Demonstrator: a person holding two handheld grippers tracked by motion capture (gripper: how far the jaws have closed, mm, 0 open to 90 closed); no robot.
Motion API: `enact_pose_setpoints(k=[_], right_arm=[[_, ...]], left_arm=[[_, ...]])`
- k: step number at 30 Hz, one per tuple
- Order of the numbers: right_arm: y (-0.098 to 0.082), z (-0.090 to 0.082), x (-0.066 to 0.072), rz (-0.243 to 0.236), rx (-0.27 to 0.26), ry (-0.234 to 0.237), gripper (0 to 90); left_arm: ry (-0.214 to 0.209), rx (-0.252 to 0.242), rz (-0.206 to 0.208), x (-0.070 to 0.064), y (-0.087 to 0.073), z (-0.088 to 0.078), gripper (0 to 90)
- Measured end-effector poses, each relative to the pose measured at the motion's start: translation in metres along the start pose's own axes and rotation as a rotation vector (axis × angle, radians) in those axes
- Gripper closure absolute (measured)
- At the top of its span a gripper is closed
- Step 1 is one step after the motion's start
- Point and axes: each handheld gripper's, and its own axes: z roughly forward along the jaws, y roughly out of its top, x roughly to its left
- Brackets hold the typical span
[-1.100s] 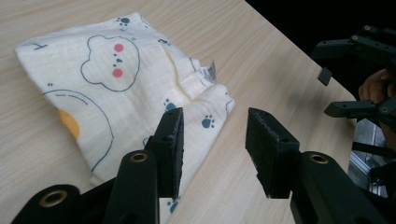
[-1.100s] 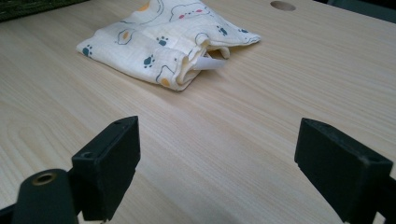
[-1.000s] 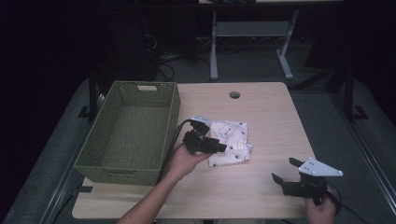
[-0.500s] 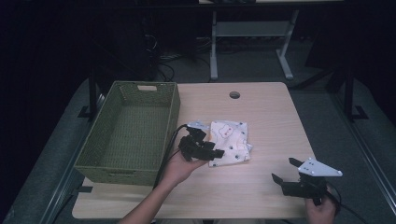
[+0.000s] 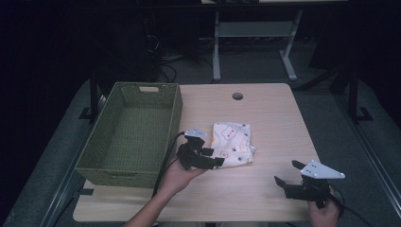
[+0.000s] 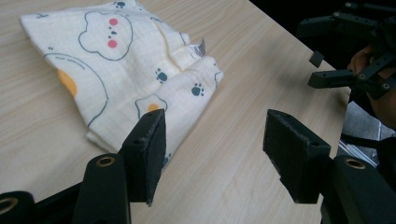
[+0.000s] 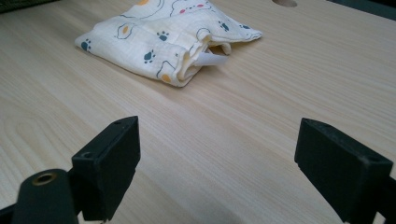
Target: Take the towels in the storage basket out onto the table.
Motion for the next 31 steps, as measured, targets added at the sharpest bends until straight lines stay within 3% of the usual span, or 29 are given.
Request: enact_pose_setpoints(k=[7,24,31], right_arm=[[0.0,0.001,0.0,-0.002,0.004,-0.002,14.0],[-0.001,0.0,0.002,-0.002,0.008,0.002,14.0],[-0.001,0.001,0.003,-0.001,0.006,0.0,14.0]], left_arm=[[0.018,-0.01,0.008,-0.003,-0.01,-0.006,37.2],[-0.002,-0.017,0.031,-0.017,-0.028,-0.013,35.4],[-0.003,-0.014,0.028,-0.017,-0.036,-0.015,34.2]])
